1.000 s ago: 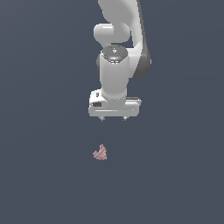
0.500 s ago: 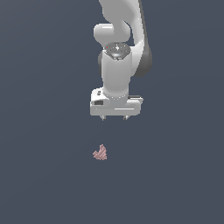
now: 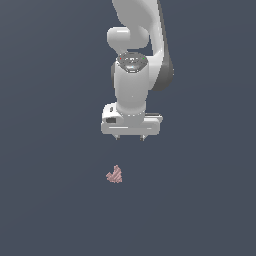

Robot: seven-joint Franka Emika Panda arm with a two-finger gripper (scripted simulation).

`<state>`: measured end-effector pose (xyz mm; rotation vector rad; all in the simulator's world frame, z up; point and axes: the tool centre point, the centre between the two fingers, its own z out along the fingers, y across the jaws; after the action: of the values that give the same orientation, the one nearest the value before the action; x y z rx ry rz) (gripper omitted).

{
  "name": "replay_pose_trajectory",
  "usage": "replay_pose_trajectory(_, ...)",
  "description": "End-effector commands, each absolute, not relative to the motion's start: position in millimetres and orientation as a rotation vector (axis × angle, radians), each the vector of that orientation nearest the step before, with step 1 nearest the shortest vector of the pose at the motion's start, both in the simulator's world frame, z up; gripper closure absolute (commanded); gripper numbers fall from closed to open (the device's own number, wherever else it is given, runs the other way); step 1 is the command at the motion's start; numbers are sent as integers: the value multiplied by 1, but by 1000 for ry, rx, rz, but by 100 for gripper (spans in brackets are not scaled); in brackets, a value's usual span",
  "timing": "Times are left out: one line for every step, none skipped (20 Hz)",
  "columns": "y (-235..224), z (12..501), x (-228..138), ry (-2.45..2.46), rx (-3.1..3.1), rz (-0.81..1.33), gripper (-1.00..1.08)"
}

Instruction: Pick up the object and move it to a goal position.

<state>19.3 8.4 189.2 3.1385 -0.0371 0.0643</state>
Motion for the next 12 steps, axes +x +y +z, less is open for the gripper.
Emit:
replay_pose_trajectory(5,185,25,-93,3139,60,-92)
replay_pose_trajectory(4,183,28,-121,3139,58,-92)
replay_pose_trajectory(2,181,32,-152,3139,57,-92)
replay_pose_trajectory(1,179,35,-186,3138,54,-92)
replay_pose_trajectory(-1,176,39,-222,3137,52,-92)
replay_pose_trajectory(-3,174,43,-260,3134,50,-92)
replay_pose_trajectory(-5,171,47,-301,3132,47,-92)
replay_pose_trajectory(-8,167,51,-345,3128,44,-92)
replay_pose_trajectory(-10,164,56,-391,3123,41,-92)
replay_pose_trajectory(-13,160,61,-439,3117,38,-92)
replay_pose_trajectory(-15,156,65,-489,3110,35,-92)
replay_pose_trajectory(-18,151,70,-539,3103,32,-92)
